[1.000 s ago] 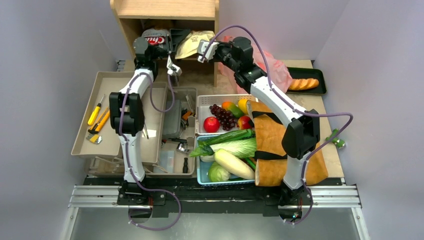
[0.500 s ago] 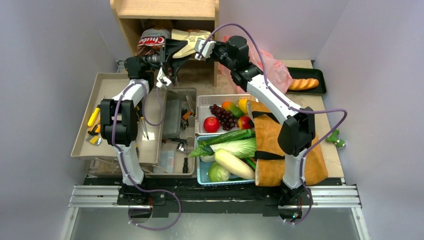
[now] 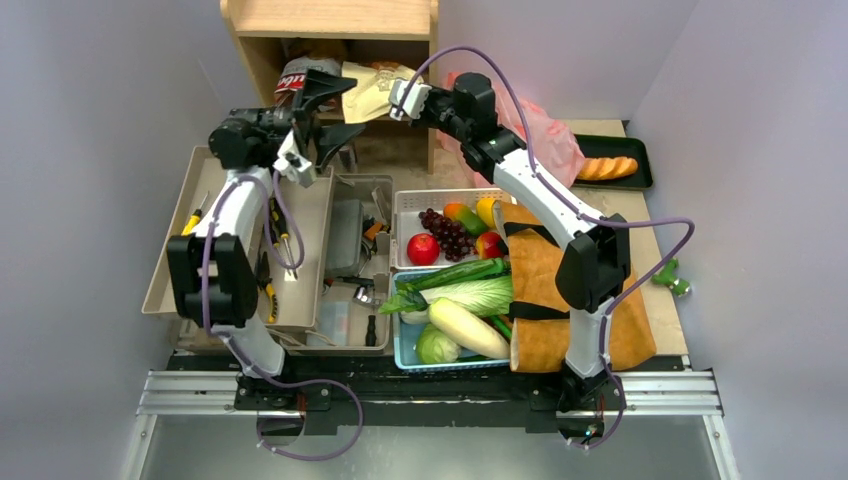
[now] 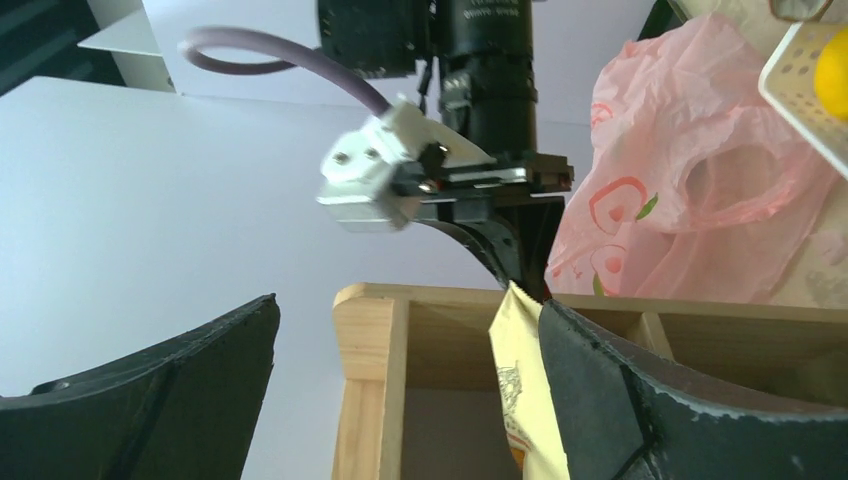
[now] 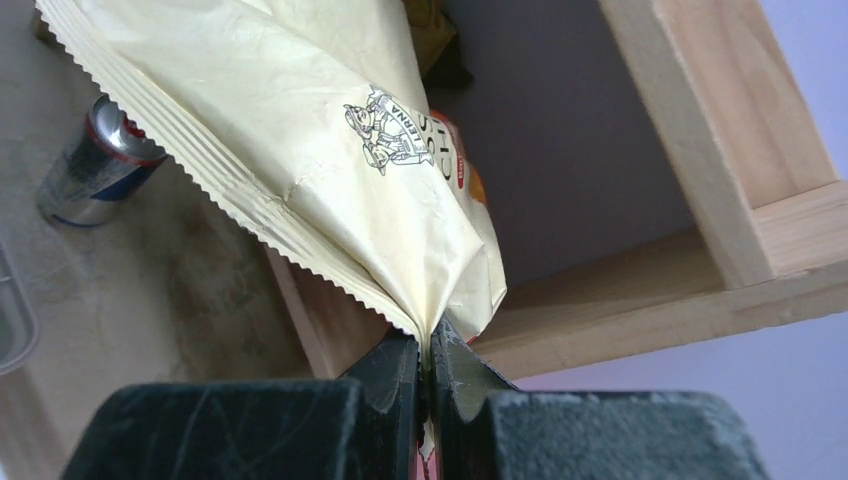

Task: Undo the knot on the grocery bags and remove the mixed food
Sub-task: Place the fake candies on the shelf.

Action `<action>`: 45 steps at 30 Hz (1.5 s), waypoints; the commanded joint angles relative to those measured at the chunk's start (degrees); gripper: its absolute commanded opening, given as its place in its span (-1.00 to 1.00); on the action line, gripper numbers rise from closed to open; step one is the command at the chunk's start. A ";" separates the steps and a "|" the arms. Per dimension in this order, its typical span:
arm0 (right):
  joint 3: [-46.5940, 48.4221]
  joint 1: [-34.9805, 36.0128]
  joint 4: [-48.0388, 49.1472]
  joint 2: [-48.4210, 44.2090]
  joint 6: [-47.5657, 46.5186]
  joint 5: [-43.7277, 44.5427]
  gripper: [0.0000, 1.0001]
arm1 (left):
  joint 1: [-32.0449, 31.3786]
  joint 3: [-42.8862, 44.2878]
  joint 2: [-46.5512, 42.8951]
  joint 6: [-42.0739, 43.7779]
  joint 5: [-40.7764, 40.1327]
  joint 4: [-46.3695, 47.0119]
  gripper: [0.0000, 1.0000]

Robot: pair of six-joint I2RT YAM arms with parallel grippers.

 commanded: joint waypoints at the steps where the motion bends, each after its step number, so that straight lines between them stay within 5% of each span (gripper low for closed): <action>1: 2.05 0.05 -6.85 -2.14 2.41 -2.02 -1.00 | 3.29 -4.42 -7.48 -15.07 12.71 1.05 1.00; 7: 3.19 0.28 -13.53 -1.56 2.40 -1.12 -1.00 | 4.04 -4.98 -11.39 -29.89 12.88 0.94 1.00; 14: 3.17 1.46 -16.24 0.04 2.50 5.65 -1.00 | 4.23 5.96 -8.63 -60.65 13.17 0.51 1.00; 22: 7.35 2.40 -18.50 3.66 4.35 9.94 -1.00 | 4.62 5.02 -11.78 -73.70 13.35 -3.79 1.00; 26: 7.66 2.31 -17.67 4.00 5.93 11.23 -1.00 | 4.67 7.65 -14.41 -68.37 13.27 -29.42 1.00; 29: 7.55 2.35 -17.27 3.85 7.25 11.16 -1.00 | 4.21 16.39 -11.28 -74.96 12.91 -48.23 1.00; 32: 7.53 2.31 -16.54 3.69 8.00 11.16 -1.00 | 3.52 23.90 -7.01 -89.12 12.61 -52.72 1.00; 37: 8.75 2.27 -15.00 4.49 10.12 13.04 -1.00 | 2.64 22.39 -10.95 -87.88 5.29 -65.27 1.00; 39: 8.84 2.30 -14.64 4.58 10.90 14.98 -1.00 | 2.45 20.39 -13.42 -82.22 0.99 -73.15 1.00; 40: 8.68 2.30 -14.43 4.50 11.02 16.22 -1.00 | 3.08 21.15 -14.63 -74.88 -2.93 -83.91 1.00; 42: 7.97 2.41 -13.16 4.41 10.42 19.32 -1.00 | 4.46 28.82 -14.94 -56.37 -15.70 -120.72 1.00; 43: 7.45 2.36 -12.57 4.32 10.47 20.37 -1.00 | 4.41 31.94 -14.40 -50.61 -22.20 -129.09 1.00; 45: 6.57 2.43 -11.46 4.10 10.50 22.75 -1.00 | 4.06 31.25 -16.36 -46.59 -29.55 -130.94 1.00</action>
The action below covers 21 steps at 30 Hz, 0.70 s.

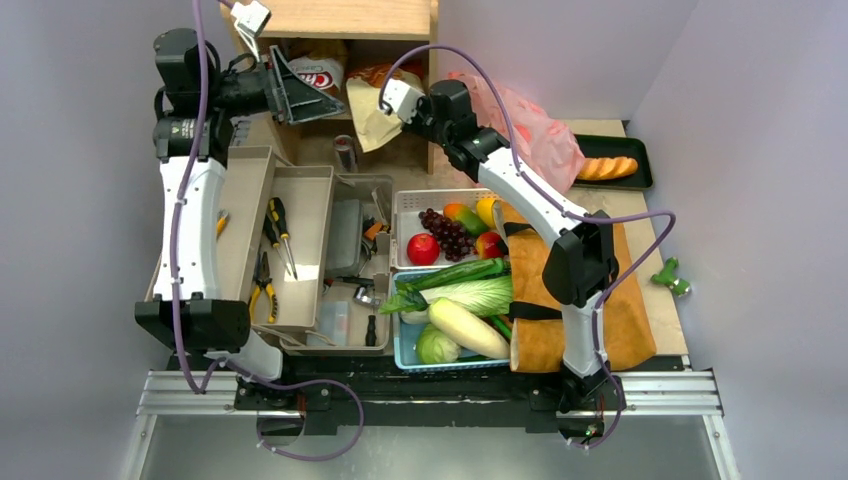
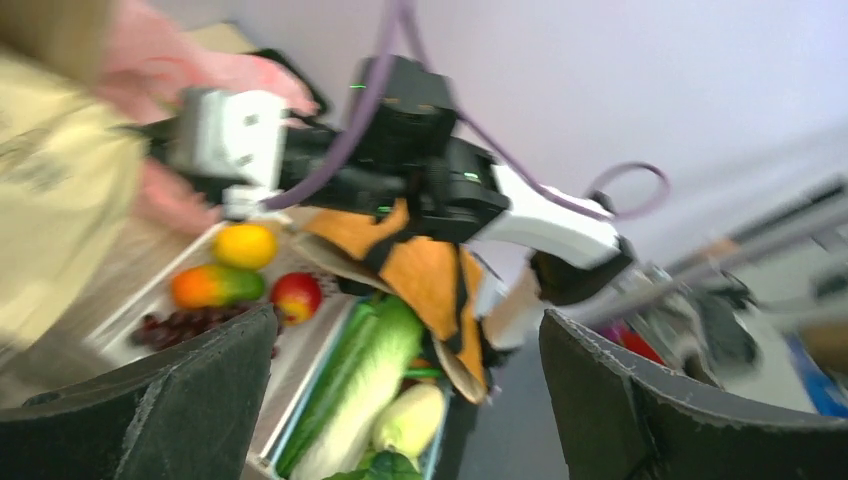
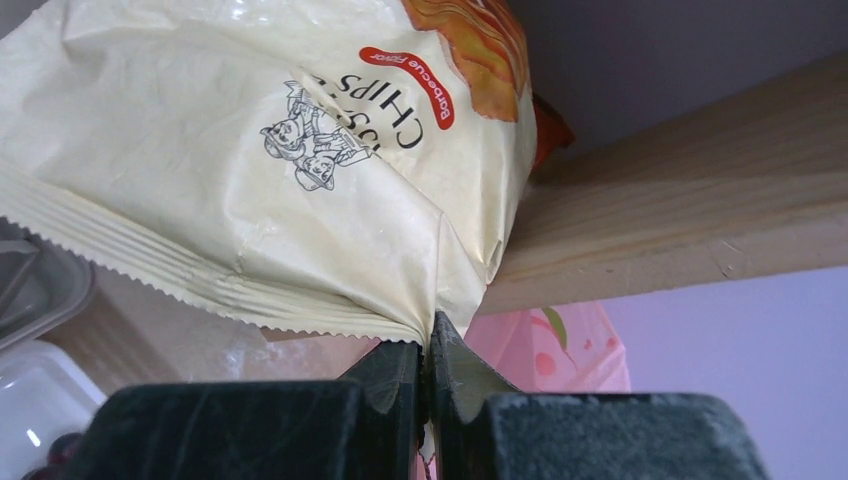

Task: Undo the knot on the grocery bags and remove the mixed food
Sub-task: Place the fake candies on the shelf.

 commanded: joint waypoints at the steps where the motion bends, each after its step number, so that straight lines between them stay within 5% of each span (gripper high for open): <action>1: 0.02 -0.32 3.68 -0.43 1.54 8.20 -1.00 | 0.28 2.16 -6.83 19.70 -24.77 -31.08 1.00; 3: -0.03 -0.14 3.20 0.07 1.23 9.27 -1.00 | -1.19 -1.87 -10.28 21.65 -30.01 -28.61 1.00; 7: 5.57 0.23 1.96 4.97 2.01 11.80 -1.00 | -15.31 -6.17 -17.57 35.15 -55.09 -30.22 1.00; 14: 13.89 0.92 -0.40 10.24 2.47 13.40 -0.97 | -19.73 -7.41 -18.57 35.39 -67.38 -29.00 1.00; 21: 7.15 0.87 -0.67 2.73 3.84 6.70 0.16 | -19.79 -7.04 -18.43 33.54 -68.26 -30.19 1.00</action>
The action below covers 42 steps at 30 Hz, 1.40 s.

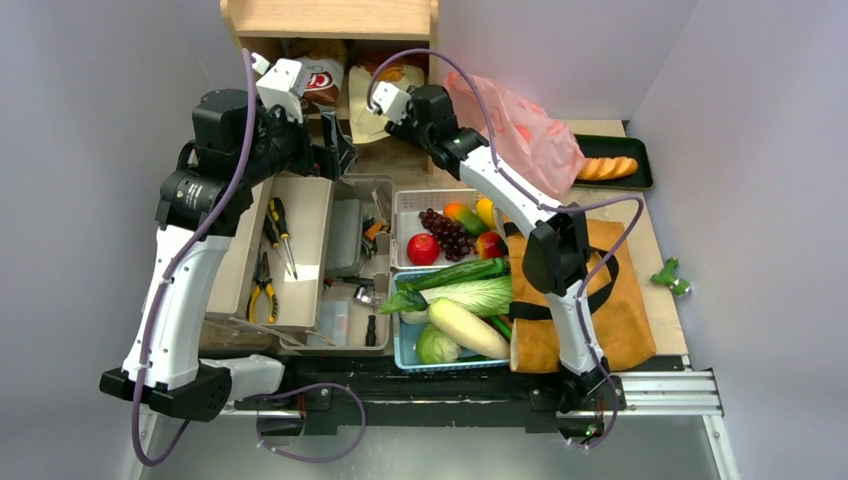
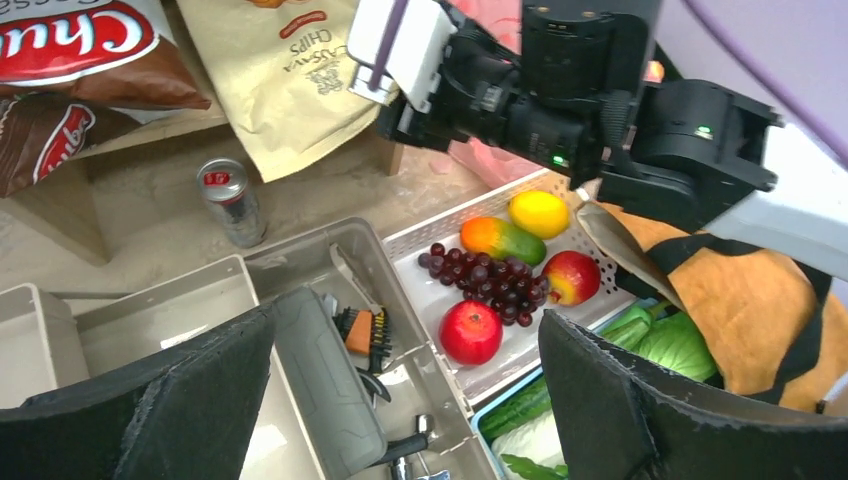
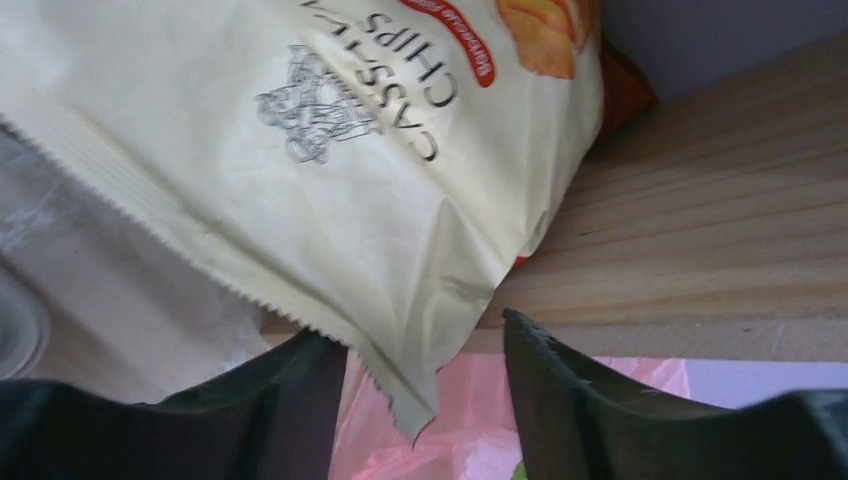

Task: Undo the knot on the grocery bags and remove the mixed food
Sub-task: Place the fake candies on the shelf.

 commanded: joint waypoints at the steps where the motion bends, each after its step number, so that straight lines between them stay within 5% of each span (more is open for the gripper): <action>1: -3.82 -0.19 0.15 -9.32 1.90 -4.11 0.28 | -0.33 1.52 0.62 -0.18 -5.82 -0.87 1.00; 8: -10.18 -0.23 -4.69 -18.04 3.95 -7.85 0.84 | -0.43 1.45 2.50 -6.95 -17.17 -6.16 1.00; 14: -13.20 -0.18 -13.59 -27.22 8.49 -13.93 0.95 | -3.60 -4.31 0.80 -9.51 -27.59 -4.87 1.00; 19: -19.53 -0.29 -22.65 -36.43 11.62 -16.76 0.91 | -15.24 -15.12 -4.54 5.53 -36.07 7.16 1.00; 25: -23.90 -1.25 -41.27 -47.17 19.62 -15.21 0.87 | -34.03 -31.40 -5.65 40.91 -48.63 33.74 1.00; 30: -29.60 -2.48 -54.08 -57.00 28.44 -13.82 0.84 | -33.24 -28.66 -5.51 25.60 -45.63 32.59 1.00; 33: -34.64 -7.02 -58.22 -61.11 30.74 -20.30 0.82 | -33.26 -30.72 -6.93 17.07 -44.05 34.36 1.00; 37: -42.33 -7.35 -57.36 -64.48 33.70 -27.21 0.69 | -33.39 -31.23 -6.01 13.38 -45.46 35.99 1.00; 42: -47.34 -7.34 -53.10 -62.52 38.42 -20.30 0.48 | -33.39 -31.06 -5.86 11.90 -45.28 35.90 1.00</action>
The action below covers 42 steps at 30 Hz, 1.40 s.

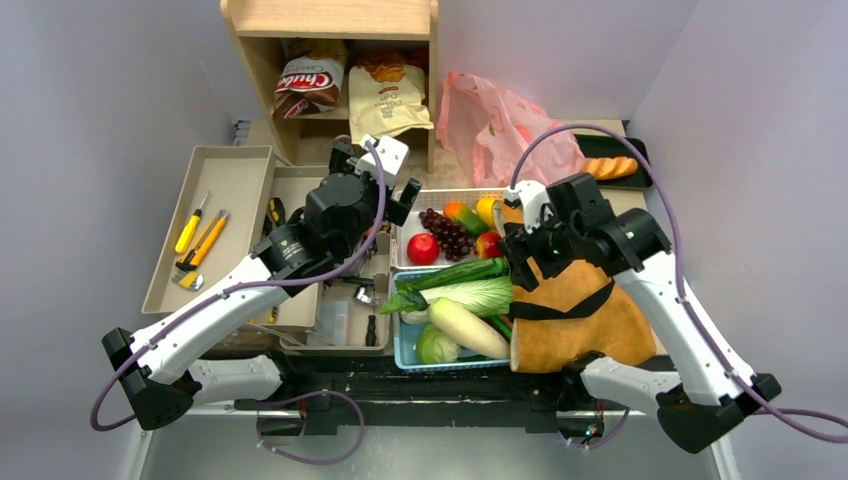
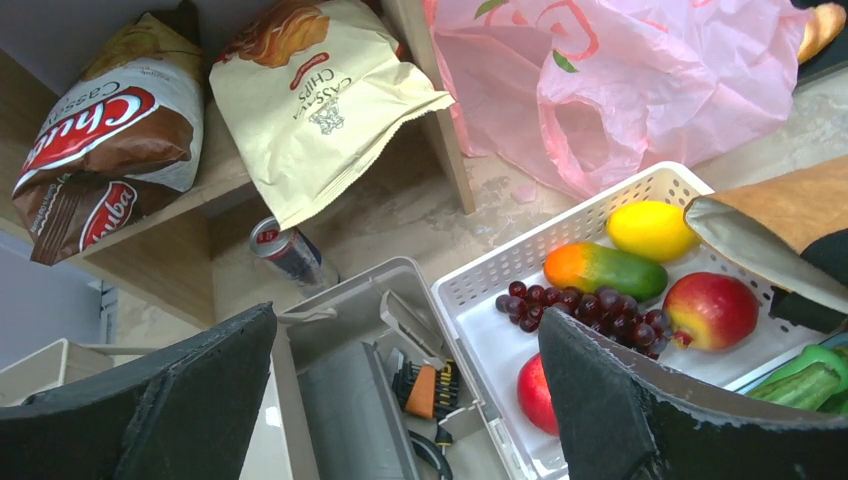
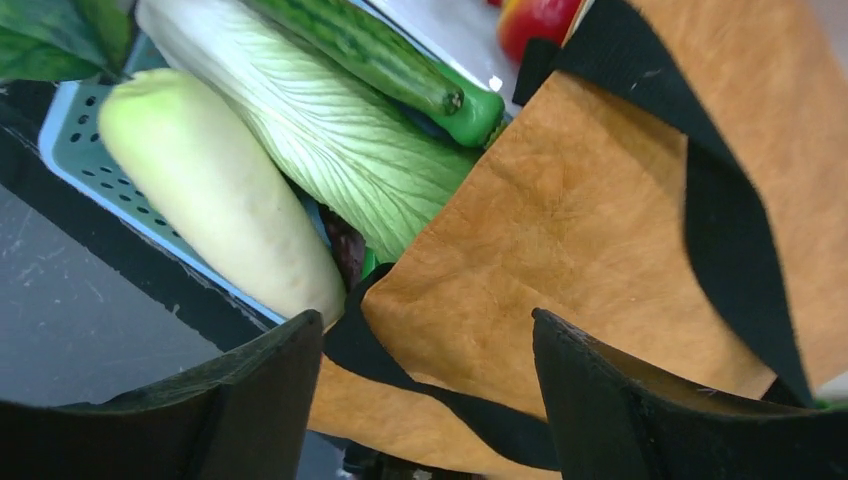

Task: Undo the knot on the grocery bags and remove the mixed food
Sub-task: Place the fake candies on the shelf, then adjust the takeout bag at the center of the board.

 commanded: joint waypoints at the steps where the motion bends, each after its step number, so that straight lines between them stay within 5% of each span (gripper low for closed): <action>1: -2.57 0.09 2.59 3.66 6.78 3.55 0.43 | 0.01 0.17 -0.10 -4.22 -0.62 2.89 1.00; 7: -4.42 3.79 5.91 6.49 14.34 12.23 0.36 | 0.01 0.25 0.83 -4.73 -0.19 3.56 1.00; 13: -9.48 8.44 8.60 7.54 23.01 27.60 0.52 | 0.01 0.57 1.65 -4.64 -0.40 3.79 1.00; 16: -9.83 8.41 8.23 7.09 24.09 29.93 0.22 | 0.01 -0.18 1.53 -4.11 -0.95 4.43 1.00; 21: -7.87 6.84 9.96 6.86 22.90 34.77 -0.86 | 0.00 -0.56 1.80 -3.97 -0.93 4.97 1.00; 25: -3.46 5.15 9.25 6.38 16.93 38.02 -1.00 | 0.00 -0.31 2.47 -2.86 1.21 5.01 1.00; 29: 0.76 0.77 8.96 4.30 3.85 39.40 -1.00 | 0.01 1.28 4.54 -2.72 10.57 2.17 1.00; 34: 5.80 -13.19 9.17 -2.76 -12.14 22.33 -1.00 | -0.03 4.95 9.34 -2.48 29.63 2.20 1.00; 38: 8.14 -13.57 4.34 -5.72 -12.81 15.82 -1.00 | -1.67 4.39 13.43 -3.80 48.03 17.73 1.00; 42: 8.30 -13.63 2.51 -9.06 -12.66 16.04 -1.00 | -6.69 11.10 22.97 0.31 53.98 21.42 0.85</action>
